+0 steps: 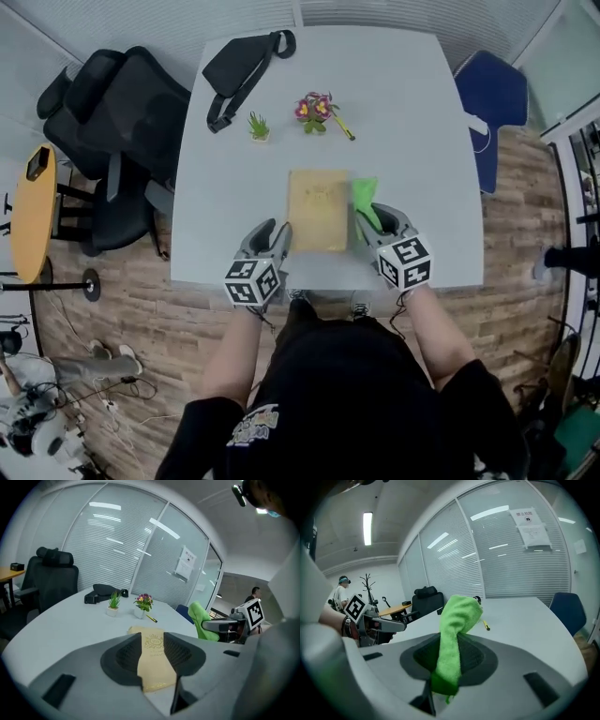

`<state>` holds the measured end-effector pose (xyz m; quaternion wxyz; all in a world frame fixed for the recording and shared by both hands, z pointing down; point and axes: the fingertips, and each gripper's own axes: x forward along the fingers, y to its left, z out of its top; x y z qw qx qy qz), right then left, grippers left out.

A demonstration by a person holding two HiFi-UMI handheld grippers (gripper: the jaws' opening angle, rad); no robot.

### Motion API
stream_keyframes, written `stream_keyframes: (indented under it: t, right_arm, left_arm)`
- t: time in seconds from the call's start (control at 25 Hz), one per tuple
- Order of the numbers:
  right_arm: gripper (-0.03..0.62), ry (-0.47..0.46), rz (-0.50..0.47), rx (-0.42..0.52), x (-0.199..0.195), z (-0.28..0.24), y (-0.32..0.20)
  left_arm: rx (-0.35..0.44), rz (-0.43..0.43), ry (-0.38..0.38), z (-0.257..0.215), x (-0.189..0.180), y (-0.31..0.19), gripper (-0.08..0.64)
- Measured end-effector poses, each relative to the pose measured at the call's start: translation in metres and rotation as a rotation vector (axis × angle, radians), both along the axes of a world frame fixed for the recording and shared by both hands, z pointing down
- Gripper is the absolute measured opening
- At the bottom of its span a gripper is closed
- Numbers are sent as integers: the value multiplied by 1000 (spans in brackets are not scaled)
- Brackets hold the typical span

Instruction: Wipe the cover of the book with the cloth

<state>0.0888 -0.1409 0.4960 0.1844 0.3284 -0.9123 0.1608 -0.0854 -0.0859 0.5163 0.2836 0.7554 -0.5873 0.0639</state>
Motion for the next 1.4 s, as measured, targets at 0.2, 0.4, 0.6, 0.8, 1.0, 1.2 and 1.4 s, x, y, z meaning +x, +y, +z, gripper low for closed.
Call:
stream_keyframes:
  t: [0.2, 0.4, 0.6, 0.8, 1.0, 1.2, 1.4]
  right_arm:
    - [97, -40, -106, 27, 6, -17, 5]
    - [97, -82, -196, 30, 17, -29, 16]
    - [97, -92, -246, 8, 26, -24, 28]
    - [97, -112, -266, -17, 26, -18, 45]
    - [97, -121, -277, -28, 17, -17, 60]
    - [97, -118, -270, -29, 4, -16, 85]
    - [97, -106, -240, -9, -1, -25, 113]
  left_arm:
    - [32, -105, -45, -28, 12, 23, 17]
    - [65, -170, -100, -52, 38, 51, 6]
    - [71, -217, -145, -61, 52, 80, 5]
    - [75, -250, -148, -60, 56, 102, 6]
    - [82, -256, -143, -61, 54, 122, 6]
    - [96, -241, -111, -60, 46, 144, 6]
    - [117, -173, -88, -64, 48, 159, 5]
